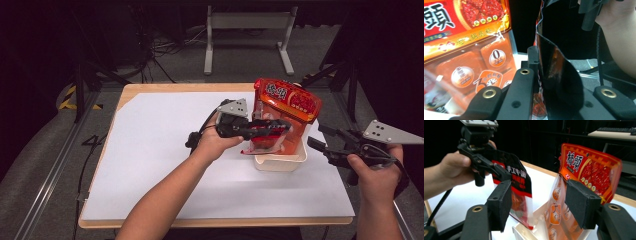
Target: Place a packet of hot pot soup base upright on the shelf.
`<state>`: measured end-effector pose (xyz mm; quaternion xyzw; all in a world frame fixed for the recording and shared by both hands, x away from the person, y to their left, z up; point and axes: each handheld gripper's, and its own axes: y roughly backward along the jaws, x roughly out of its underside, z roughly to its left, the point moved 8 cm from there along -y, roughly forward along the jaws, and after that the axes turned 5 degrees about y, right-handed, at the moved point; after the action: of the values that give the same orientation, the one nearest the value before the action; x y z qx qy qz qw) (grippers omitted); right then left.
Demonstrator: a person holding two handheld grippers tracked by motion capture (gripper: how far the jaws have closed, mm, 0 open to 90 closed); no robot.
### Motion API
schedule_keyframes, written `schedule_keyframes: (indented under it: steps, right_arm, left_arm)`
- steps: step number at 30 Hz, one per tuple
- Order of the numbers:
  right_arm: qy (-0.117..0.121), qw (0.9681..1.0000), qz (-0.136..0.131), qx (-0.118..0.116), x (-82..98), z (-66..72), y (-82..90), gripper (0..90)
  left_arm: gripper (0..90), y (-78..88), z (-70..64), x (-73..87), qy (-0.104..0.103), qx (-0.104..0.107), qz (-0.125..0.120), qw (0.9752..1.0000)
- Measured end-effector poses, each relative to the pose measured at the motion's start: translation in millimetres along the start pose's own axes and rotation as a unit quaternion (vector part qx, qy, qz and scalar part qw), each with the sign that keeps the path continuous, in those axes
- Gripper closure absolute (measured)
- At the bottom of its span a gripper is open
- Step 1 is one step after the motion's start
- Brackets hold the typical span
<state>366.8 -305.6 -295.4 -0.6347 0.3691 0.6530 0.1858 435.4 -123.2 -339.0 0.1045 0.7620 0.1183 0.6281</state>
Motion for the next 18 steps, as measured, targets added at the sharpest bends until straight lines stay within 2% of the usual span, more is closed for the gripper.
schedule_keyframes:
  steps: [7,18]
  right_arm:
    - [-0.002,0.9998,-0.014,0.011,-4.3,-6.1,11.3,38.7]
    - [-0.003,0.9997,-0.018,0.016,-6.0,-7.5,15.4,38.7]
  left_arm:
    - [90.0,-17.6,1.0,-1.9,-0.002,0.018,0.001,0.9998]
    - [90.0,-41.6,5.2,4.4,0.005,0.029,0.006,0.9995]
